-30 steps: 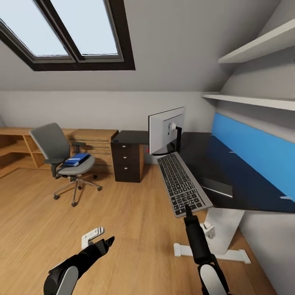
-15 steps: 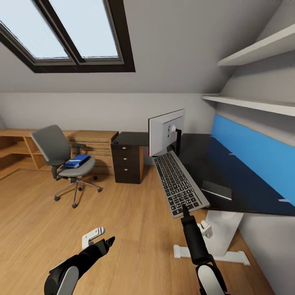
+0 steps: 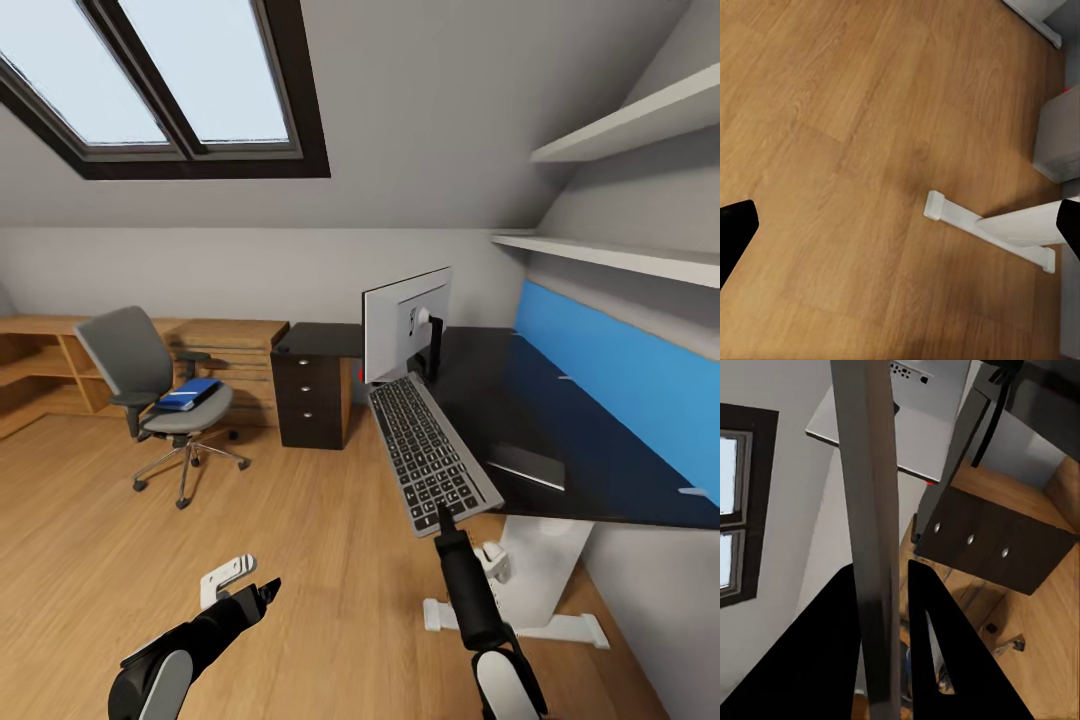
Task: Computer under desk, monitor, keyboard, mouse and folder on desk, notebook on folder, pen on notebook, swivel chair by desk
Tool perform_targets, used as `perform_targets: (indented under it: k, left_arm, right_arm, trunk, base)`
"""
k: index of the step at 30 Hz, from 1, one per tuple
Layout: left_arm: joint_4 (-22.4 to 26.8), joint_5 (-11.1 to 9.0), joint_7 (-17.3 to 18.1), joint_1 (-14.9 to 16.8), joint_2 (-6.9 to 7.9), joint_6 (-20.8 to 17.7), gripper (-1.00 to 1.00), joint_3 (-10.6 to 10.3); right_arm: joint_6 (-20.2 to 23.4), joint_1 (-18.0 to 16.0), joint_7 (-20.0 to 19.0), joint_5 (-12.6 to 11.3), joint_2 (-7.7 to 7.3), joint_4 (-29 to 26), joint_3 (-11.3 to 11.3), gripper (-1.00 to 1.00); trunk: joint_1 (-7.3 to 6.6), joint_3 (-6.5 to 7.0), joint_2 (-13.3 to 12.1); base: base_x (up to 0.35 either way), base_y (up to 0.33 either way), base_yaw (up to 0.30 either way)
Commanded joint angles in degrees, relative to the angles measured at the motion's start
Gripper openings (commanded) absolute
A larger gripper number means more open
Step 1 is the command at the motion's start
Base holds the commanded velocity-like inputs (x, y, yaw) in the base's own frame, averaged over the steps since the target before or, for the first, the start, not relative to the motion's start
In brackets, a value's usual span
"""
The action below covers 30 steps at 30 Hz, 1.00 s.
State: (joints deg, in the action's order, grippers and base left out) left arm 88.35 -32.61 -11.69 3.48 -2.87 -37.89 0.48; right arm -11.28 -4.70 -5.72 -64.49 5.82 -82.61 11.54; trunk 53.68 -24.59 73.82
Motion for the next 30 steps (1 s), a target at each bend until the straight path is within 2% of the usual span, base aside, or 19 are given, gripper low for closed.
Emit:
perform_targets:
  k: [1, 2, 4, 5, 6, 8, 10, 12, 17, 20, 21, 22, 24, 27, 30]
  left_arm:
    - [0.1, -0.6, -0.4, 0.0, -0.03, -0.2, 1.0, 0.1]
    - [0.1, -0.6, -0.4, 0.0, -0.03, -0.2, 1.0, 0.1]
    - [0.1, -0.6, -0.4, 0.0, -0.03, -0.2, 1.0, 0.1]
    - [0.1, -0.6, -0.4, 0.0, -0.03, -0.2, 1.0, 0.1]
    - [0.0, -0.6, -0.4, 0.0, -0.03, -0.3, 1.0, 0.1]
    - [0.0, -0.6, -0.4, 0.0, -0.03, -0.3, 1.0, 0.1]
    - [0.0, -0.6, -0.4, 0.0, -0.03, -0.3, 1.0, 0.1]
    - [0.0, -0.6, -0.4, 0.0, -0.03, -0.3, 1.0, 0.1]
    - [0.0, -0.6, -0.3, 0.0, -0.03, -0.3, 1.0, 0.1]
    - [0.0, -0.6, -0.3, 0.0, -0.03, -0.3, 1.0, 0.1]
    - [0.0, -0.6, -0.3, 0.1, -0.03, -0.3, 1.0, 0.1]
    - [0.0, -0.6, -0.3, 0.0, -0.03, -0.3, 1.0, 0.1]
    - [0.0, -0.6, -0.3, 0.0, -0.03, -0.3, 1.0, 0.1]
    - [0.0, -0.7, -0.3, 0.0, -0.03, -0.3, 1.0, 0.1]
    - [0.0, -0.7, -0.4, 0.0, -0.03, -0.3, 1.0, 0.1]
  right_arm:
    - [-0.3, 0.0, -0.4, 0.5, -0.04, 0.4, 0.5, -1.0]
    - [-0.3, 0.0, -0.4, 1.2, -0.06, 0.7, 0.7, -1.0]
    - [-0.3, 0.0, -0.1, 5.4, 0.06, 1.7, 1.2, -1.0]
    - [-0.3, 0.0, -0.1, 6.7, 0.1, 1.9, 1.3, -1.0]
    - [-0.3, 0.0, 0.3, 10.4, 0.23, 2.5, 1.5, -1.0]
    - [-0.3, 0.0, 0.8, 13.5, 0.39, 2.9, 1.6, -1.0]
    - [-0.3, 0.0, 1.3, 15.0, 0.58, 3.0, 1.7, -1.0]
    - [-0.3, 0.0, 2.4, 18.1, 0.98, 3.2, 1.8, -1.0]
    - [-0.3, 0.0, 4.4, 21.1, 1.1, 4.0, 2.2, -1.0]
    - [-0.3, -0.1, 7.7, 25.7, 1.62, 5.5, 3.2, -1.0]
    - [-0.3, -0.1, 10.5, 30.5, 2.54, 6.9, 3.8, -1.0]
    - [-0.3, -0.1, 13.5, 36.4, 3.65, 8.8, 4.5, -1.0]
    - [-0.2, -0.1, 20.0, 50.6, 4.18, 12.6, 6.1, -1.0]
    - [-0.2, -0.1, 21.7, 54.0, 4.18, 13.2, 7.2, -1.0]
    - [-0.3, -0.1, 22.4, 55.4, 4.18, 13.8, 7.9, -1.0]
  trunk:
    - [0.0, -0.06, 0.0]
    - [0.0, -0.06, 0.0]
    - [0.0, -0.06, 0.0]
    - [0.0, -0.06, 0.0]
    - [0.0, -0.06, 0.0]
    - [0.0, -0.06, 0.0]
    - [0.0, -0.06, 0.0]
    - [0.0, -0.06, 0.0]
    - [0.0, -0.06, 0.0]
    - [0.0, -0.06, 0.0]
    - [0.0, -0.06, 0.0]
    - [0.0, -0.06, 0.0]
    - [0.0, -0.06, 0.0]
    - [0.0, -0.06, 0.0]
    - [0.0, -0.06, 0.0]
  base:
    - [0.0, 0.0, 0.0]
    - [0.0, 0.0, 0.0]
    - [0.0, 0.0, 0.0]
    - [0.0, 0.0, 0.0]
    - [0.0, 0.0, 0.0]
    - [0.0, 0.0, 0.0]
    - [0.0, 0.0, 0.0]
    - [0.016, 0.017, 0.0]
    - [0.137, 0.141, 0.0]
    - [0.205, 0.21, 0.0]
    - [0.212, 0.218, 0.0]
    - [0.203, 0.214, 0.0]
    - [0.083, 0.088, 0.0]
    - [0.022, 0.024, 0.0]
    - [0.042, 0.039, 0.0]
